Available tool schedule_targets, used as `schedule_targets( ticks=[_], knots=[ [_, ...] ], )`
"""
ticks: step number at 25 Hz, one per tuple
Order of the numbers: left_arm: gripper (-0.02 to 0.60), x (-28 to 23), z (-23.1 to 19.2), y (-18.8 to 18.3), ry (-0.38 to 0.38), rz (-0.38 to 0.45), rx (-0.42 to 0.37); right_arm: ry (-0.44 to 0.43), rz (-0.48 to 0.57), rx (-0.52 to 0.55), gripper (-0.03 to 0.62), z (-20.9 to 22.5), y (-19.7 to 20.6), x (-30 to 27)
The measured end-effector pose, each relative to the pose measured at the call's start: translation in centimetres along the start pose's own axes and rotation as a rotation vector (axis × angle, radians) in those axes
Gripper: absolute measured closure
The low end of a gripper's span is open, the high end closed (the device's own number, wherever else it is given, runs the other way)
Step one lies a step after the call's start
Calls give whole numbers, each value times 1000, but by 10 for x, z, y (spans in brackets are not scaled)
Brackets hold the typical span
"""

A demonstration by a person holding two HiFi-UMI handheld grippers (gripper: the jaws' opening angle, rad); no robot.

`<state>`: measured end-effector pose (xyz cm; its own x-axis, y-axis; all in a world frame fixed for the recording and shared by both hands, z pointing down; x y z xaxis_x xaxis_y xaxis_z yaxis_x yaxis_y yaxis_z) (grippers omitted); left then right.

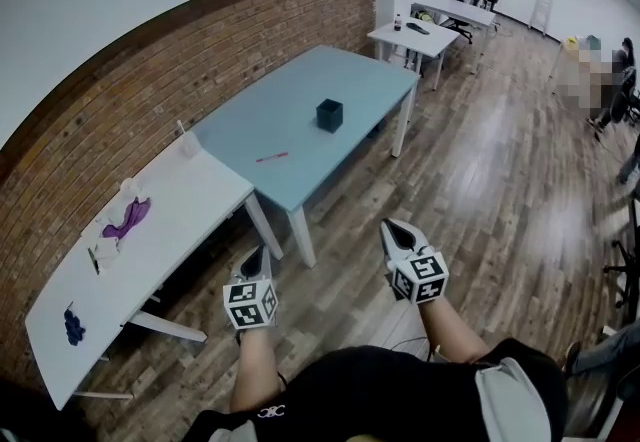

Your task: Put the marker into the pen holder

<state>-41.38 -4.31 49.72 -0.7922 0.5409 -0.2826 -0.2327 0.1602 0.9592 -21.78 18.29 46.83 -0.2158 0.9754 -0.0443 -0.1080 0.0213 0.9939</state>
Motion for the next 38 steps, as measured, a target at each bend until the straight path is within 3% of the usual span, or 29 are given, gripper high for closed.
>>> schedule_targets(
  ticks=[11,18,26,33,38],
  knots=[
    [577,-5,-61,0,19,8,-14,41,22,-2,589,-45,3,-40],
    [577,-18,-54,-4,70,10,-18,60,1,1,589,-46,7,-47],
    [577,-56,-44,-10,72,8,-28,64,11,-1,589,-13,6,-63],
    [577,-112,-22,-20,78,-1,-46,62,36,-21,591,43,2,-96],
    [577,-167,-5,-40,74,6,-60,70,33,20,589,91,-2,-118]
  ],
)
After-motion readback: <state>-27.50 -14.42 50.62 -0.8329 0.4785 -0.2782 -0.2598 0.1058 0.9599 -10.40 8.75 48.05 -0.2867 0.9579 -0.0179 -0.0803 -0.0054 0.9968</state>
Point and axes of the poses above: the fingertips, and each gripper's own axes: x backward along the fingers, z to its right, y out of its underside, the point moved 3 cm from there along x, backward along the fingers, and after that the axes turned 12 degrees about -y, right-handed, at the moved point
